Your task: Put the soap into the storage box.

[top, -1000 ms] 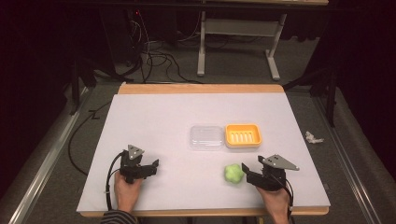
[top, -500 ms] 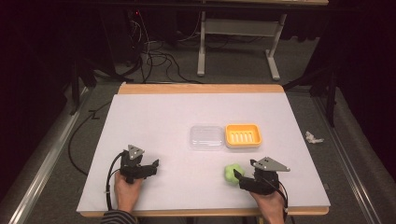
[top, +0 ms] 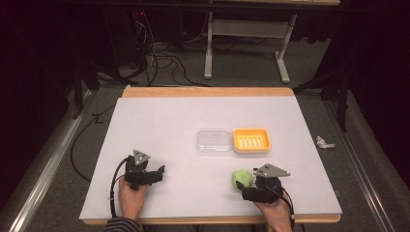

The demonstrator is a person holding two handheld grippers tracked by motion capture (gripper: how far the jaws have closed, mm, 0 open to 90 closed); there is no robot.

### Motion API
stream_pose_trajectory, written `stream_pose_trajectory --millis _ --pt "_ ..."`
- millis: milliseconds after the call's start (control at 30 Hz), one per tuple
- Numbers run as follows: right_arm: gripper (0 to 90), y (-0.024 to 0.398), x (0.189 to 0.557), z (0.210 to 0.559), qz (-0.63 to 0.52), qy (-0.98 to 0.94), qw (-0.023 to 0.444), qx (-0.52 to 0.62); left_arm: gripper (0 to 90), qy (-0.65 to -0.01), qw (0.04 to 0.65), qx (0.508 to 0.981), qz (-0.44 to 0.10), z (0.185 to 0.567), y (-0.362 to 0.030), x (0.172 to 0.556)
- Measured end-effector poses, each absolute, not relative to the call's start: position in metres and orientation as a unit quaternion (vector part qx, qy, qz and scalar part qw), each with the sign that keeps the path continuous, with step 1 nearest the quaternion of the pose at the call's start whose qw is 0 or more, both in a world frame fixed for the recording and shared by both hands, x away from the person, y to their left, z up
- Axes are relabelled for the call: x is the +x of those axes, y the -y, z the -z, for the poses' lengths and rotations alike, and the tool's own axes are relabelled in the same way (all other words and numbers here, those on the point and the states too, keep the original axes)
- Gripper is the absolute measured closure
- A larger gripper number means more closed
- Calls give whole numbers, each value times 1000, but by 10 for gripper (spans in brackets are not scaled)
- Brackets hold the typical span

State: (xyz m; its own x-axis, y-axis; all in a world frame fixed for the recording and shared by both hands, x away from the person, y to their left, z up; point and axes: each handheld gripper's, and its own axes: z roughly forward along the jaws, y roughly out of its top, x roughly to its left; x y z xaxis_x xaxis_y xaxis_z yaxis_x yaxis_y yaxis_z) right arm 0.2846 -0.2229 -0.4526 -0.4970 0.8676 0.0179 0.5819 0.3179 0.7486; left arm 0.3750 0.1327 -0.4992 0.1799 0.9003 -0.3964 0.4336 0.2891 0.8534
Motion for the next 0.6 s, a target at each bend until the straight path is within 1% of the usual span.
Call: stream_pose_trajectory --millis 167,600 --pt "187 216 290 454 -345 -801 192 449 161 -602 533 553 -219 499 -133 375" --pt "179 202 303 464 -303 -824 175 445 158 -599 534 554 -220 499 -133 374"
